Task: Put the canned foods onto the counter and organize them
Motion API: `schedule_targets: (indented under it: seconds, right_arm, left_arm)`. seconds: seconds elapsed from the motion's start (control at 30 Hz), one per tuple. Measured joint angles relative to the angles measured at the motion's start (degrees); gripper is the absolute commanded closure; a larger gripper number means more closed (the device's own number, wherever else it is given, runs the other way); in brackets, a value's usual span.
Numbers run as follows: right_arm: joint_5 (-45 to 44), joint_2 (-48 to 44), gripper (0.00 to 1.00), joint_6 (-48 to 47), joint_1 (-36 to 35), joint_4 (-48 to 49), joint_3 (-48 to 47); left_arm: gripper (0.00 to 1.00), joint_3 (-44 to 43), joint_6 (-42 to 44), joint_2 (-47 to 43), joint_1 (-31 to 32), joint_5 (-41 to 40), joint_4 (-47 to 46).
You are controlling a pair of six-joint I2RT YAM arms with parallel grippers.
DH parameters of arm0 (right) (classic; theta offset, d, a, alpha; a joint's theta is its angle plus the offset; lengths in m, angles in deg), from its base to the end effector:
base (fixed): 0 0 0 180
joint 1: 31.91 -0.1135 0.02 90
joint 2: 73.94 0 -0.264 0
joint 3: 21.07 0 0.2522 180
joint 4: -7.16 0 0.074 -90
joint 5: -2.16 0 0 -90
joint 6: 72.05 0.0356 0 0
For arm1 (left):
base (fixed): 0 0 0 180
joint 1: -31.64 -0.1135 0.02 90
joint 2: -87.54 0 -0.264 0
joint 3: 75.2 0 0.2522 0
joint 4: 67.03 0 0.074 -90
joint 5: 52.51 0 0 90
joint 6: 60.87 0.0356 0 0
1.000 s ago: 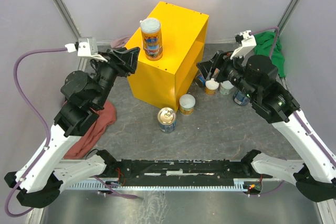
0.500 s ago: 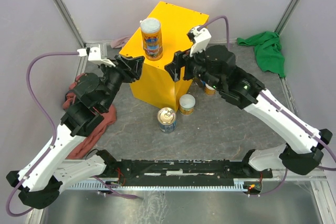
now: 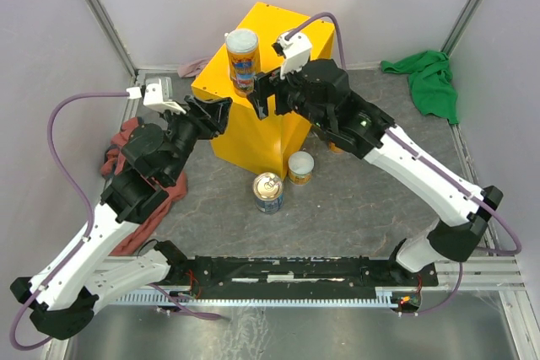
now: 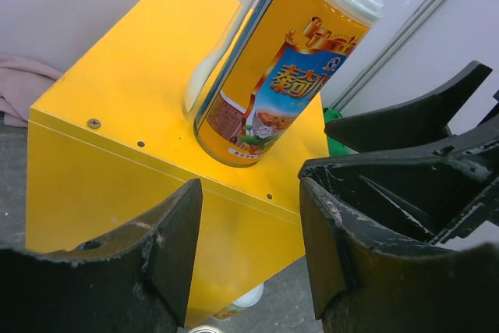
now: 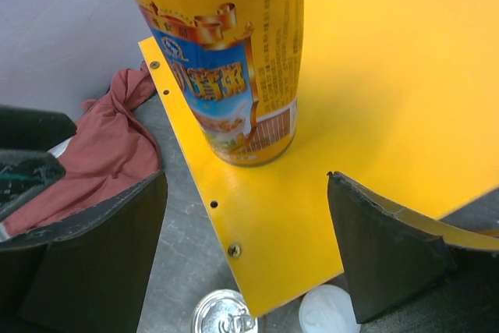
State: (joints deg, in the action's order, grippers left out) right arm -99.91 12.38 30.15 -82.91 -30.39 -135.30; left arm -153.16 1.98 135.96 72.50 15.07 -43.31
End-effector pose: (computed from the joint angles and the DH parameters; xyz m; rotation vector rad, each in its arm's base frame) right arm 0.2155 0.2543 0.4768 -0.4388 1.7217 0.6237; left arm 0.1379 -0.1013 0.4462 -0.1456 1.5064 -0.6724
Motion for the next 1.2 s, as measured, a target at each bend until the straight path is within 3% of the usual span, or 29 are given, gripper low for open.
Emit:
schedule_targets:
  seconds: [0.7, 1.2]
  right_arm:
    - [-0.83, 6.16, 0.02, -3.34, 0.63, 4.35, -3.89]
    - [4.52, 10.75, 0.12, -1.79, 5.6, 10.4, -4.42]
  left_arm:
    - [0.42, 2.67, -0.48, 0.17, 0.0, -1.51, -3.98]
    - [0.43, 4.02, -0.46, 1.05, 0.0, -1.46, -5.84]
